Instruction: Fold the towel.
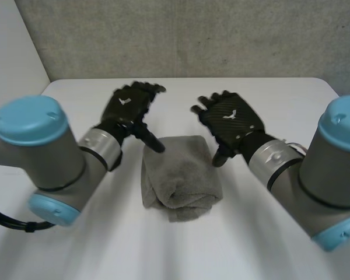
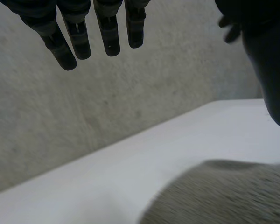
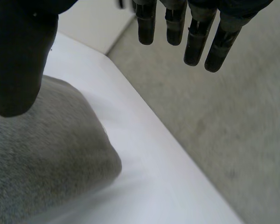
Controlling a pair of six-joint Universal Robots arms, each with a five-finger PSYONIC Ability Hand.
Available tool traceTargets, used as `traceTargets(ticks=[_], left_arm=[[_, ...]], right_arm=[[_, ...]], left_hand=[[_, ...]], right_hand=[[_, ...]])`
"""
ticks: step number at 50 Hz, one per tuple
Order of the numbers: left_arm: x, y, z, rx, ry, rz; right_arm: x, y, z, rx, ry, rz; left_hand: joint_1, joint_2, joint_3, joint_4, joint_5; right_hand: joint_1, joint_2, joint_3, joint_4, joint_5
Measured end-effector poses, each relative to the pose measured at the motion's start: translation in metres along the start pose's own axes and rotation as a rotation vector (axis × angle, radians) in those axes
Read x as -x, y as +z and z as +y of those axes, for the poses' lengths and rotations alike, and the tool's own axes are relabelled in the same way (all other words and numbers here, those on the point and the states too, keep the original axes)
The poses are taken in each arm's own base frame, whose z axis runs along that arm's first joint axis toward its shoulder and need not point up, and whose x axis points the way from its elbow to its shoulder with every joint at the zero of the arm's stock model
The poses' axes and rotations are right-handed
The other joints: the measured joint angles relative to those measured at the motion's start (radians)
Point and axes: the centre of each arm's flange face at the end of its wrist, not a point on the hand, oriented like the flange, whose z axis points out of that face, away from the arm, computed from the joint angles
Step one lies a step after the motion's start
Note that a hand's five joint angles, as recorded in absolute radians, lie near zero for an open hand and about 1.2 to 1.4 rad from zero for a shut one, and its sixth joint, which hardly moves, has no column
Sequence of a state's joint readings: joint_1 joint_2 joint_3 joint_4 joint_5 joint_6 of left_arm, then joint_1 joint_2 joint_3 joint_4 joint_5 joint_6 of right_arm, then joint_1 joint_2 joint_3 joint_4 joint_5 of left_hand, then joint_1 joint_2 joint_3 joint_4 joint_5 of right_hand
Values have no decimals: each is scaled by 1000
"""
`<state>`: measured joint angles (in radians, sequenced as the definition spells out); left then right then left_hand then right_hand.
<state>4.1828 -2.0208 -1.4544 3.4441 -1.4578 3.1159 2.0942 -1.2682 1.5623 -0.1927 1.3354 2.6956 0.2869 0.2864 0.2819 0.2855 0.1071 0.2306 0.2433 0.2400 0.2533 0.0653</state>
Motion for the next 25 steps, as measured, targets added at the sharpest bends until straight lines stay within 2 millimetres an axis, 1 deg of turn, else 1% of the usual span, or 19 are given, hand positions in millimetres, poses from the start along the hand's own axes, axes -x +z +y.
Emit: traceTargets(ticks=[2,5,6,8,10,13,18,21,25], left_arm=[[-6,1,9,20,-6,4],[-15,2,33,81,-9,-5],[-15,2,36,90,-9,-9],[-17,0,52,137,-5,-30],[-16,-2,62,172,-1,-48],[-15,-7,74,221,7,-70],[-11,-15,87,288,33,-88],[-8,-20,93,320,67,-91],[-3,-26,99,352,118,-94]], right_arm=[[-8,4,6,32,58,22],[-15,13,24,116,165,31],[-15,14,27,130,180,29],[-13,19,40,192,237,14],[-9,23,51,239,277,-4],[-1,28,65,290,321,-32],[14,37,88,347,363,-72],[21,42,98,368,370,-89],[26,46,107,382,369,-99]], left_hand=[[0,0,0,0,0],[0,0,0,0,0],[0,0,0,0,0],[0,0,0,0,0],[0,0,0,0,0],[0,0,0,0,0],[0,0,0,0,0],[0,0,0,0,0],[-1,0,-1,0,-1]], right_hand=[[0,0,0,0,0],[0,0,0,0,0],[0,0,0,0,0],[0,0,0,0,0],[0,0,0,0,0],[0,0,0,0,0],[0,0,0,0,0],[-5,0,0,0,0],[-17,0,0,0,-5]])
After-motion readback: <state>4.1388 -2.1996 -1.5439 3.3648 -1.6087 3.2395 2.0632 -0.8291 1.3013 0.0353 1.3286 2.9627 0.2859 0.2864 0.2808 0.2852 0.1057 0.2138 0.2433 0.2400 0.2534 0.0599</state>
